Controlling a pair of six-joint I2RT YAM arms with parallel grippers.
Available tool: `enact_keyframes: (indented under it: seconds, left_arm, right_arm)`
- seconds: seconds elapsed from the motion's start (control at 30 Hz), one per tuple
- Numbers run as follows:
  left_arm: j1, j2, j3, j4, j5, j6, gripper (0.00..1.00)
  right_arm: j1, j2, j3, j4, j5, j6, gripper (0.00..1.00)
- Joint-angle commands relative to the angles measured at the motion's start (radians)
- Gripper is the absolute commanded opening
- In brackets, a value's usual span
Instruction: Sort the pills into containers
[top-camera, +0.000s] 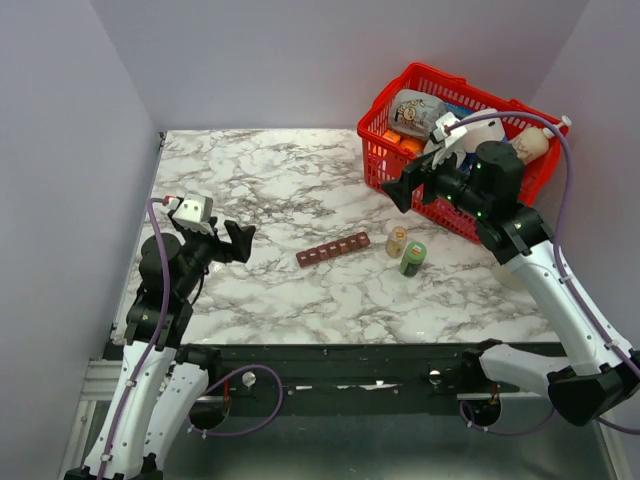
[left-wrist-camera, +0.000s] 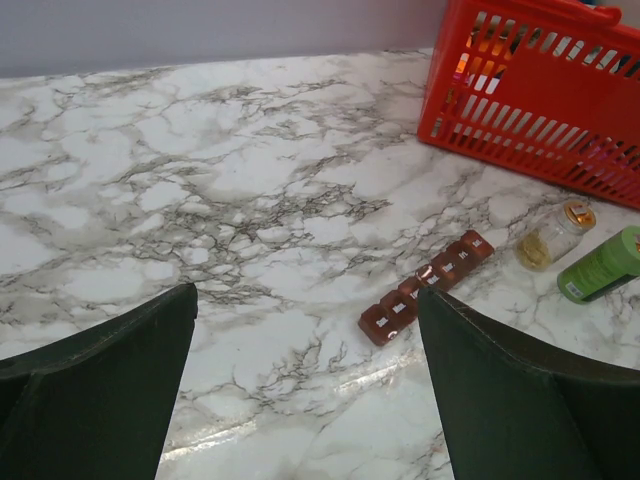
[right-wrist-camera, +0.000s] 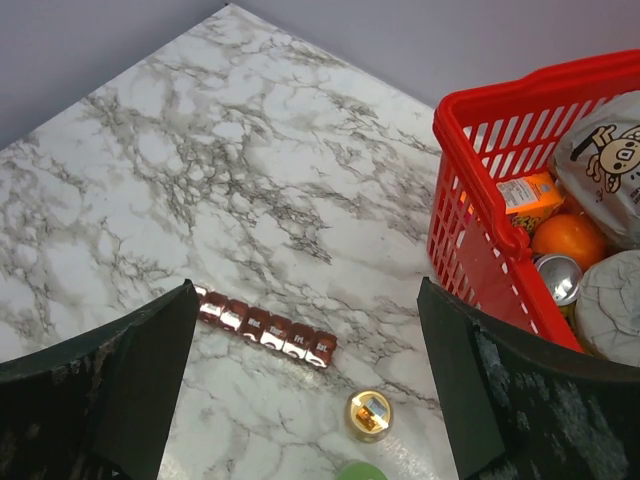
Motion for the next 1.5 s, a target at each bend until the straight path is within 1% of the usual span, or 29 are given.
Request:
enact_keyframes:
  seconds: [0.0,0.13,0.2,0.23,0.27,0.3,0.33,0.37,0.4,0.43,0.47,0.5,0.53,0.57,0.6,0.67,0.77,0.8,0.87,0.9,0.97,1.0,1.07,1.1,1.17,1.2,1.3,1.47]
  left_arm:
    - [0.007,0.003,-0.017,0.025,0.023,0.016,0.99]
    - [0.005,0.006,-0.021,0.024,0.024,0.023,0.99]
    - [0.005,0.003,-0.025,0.021,0.024,0.031,0.99]
    - [0.005,0.000,-0.027,0.019,0.024,0.033,0.99]
    - [0.007,0.000,-0.031,0.018,0.026,0.033,0.99]
    - [0.007,0.000,-0.034,0.018,0.029,0.037,0.99]
    - [0.005,-0.002,-0.037,0.018,0.032,0.040,0.99]
    - [0.005,-0.003,-0.045,0.021,0.035,0.040,0.99]
    - [0.007,-0.003,-0.048,0.022,0.046,0.042,0.99]
    - [0.007,-0.002,-0.053,0.024,0.049,0.043,0.99]
    - [0.005,0.000,-0.056,0.030,0.055,0.040,0.99]
    - [0.007,0.000,-0.057,0.032,0.067,0.039,0.99]
    - [0.007,0.003,-0.060,0.035,0.080,0.034,0.99]
    - [0.005,0.006,-0.070,0.047,0.089,0.030,0.99]
    - [0.007,0.010,-0.074,0.051,0.101,0.023,0.99]
    - [0.005,0.027,-0.089,0.068,0.150,0.001,0.99]
    - [0.007,0.078,-0.109,0.088,0.195,-0.071,0.99]
    - [0.007,0.092,-0.129,0.104,0.196,-0.151,0.99]
    - [0.005,0.137,-0.152,0.122,0.212,-0.229,0.99]
    - [0.005,0.150,-0.186,0.166,0.227,-0.300,0.95]
    - [0.005,0.202,-0.227,0.228,0.261,-0.381,0.88]
    - [0.007,0.223,-0.261,0.293,0.280,-0.409,0.82]
    - [0.005,0.303,-0.281,0.360,0.308,-0.464,0.76]
    - [0.007,0.332,-0.287,0.396,0.322,-0.475,0.69]
    - [0.005,0.416,-0.278,0.415,0.328,-0.481,0.61]
    - [0.005,0.446,-0.269,0.429,0.321,-0.487,0.52]
    - [0.004,0.568,-0.264,0.493,0.333,-0.521,0.41]
    - [-0.007,0.751,-0.243,0.552,0.344,-0.530,0.37]
  right_arm:
    - [-0.006,0.018,0.014,-0.005,-0.059,-0.033,1.00]
    - [-0.006,0.028,0.025,-0.020,-0.130,-0.074,1.00]
    - [-0.006,0.034,0.034,-0.045,-0.169,-0.123,1.00]
    - [-0.006,0.037,0.035,-0.059,-0.227,-0.151,1.00]
    - [-0.006,0.038,0.038,-0.074,-0.261,-0.214,1.00]
    - [-0.006,0.044,0.047,-0.127,-0.307,-0.266,1.00]
    - [-0.006,0.046,0.049,-0.166,-0.419,-0.336,1.00]
    - [-0.006,0.051,0.052,-0.207,-0.470,-0.483,1.00]
    - [-0.006,0.063,0.052,-0.279,-0.511,-0.546,1.00]
    - [-0.006,0.069,0.051,-0.313,-0.560,-0.609,1.00]
    - [-0.006,0.077,0.045,-0.342,-0.579,-0.737,1.00]
    - [-0.005,0.086,0.035,-0.376,-0.598,-0.795,1.00]
    - [-0.004,0.090,0.002,-0.382,-0.598,-0.849,1.00]
    - [0.012,0.097,-0.014,-0.387,-0.586,-0.954,1.00]
    - [0.025,0.109,-0.024,-0.428,-0.572,-1.025,1.00]
    - [0.064,0.165,-0.034,-0.479,-0.520,-1.213,1.00]
    - [0.136,0.230,-0.066,-0.464,-0.423,-1.311,1.00]
    - [0.155,0.248,-0.066,-0.438,-0.406,-1.349,1.00]
    - [0.199,0.316,-0.058,-0.398,-0.374,-1.345,1.00]
    - [0.210,0.342,-0.048,-0.352,-0.365,-1.336,1.00]
    - [0.235,0.389,-0.031,-0.320,-0.354,-1.328,0.99]
    - [0.239,0.447,-0.006,-0.298,-0.351,-1.326,0.99]
    - [0.259,0.503,0.020,-0.286,-0.331,-1.325,0.98]
    - [0.265,0.550,0.031,-0.275,-0.320,-1.323,0.97]
    - [0.284,0.595,0.057,-0.260,-0.286,-1.320,0.96]
    - [0.291,0.615,0.063,-0.235,-0.276,-1.306,0.96]
    - [0.310,0.684,0.100,-0.206,-0.257,-1.283,0.95]
    - [0.341,0.784,0.169,-0.198,-0.225,-1.266,0.93]
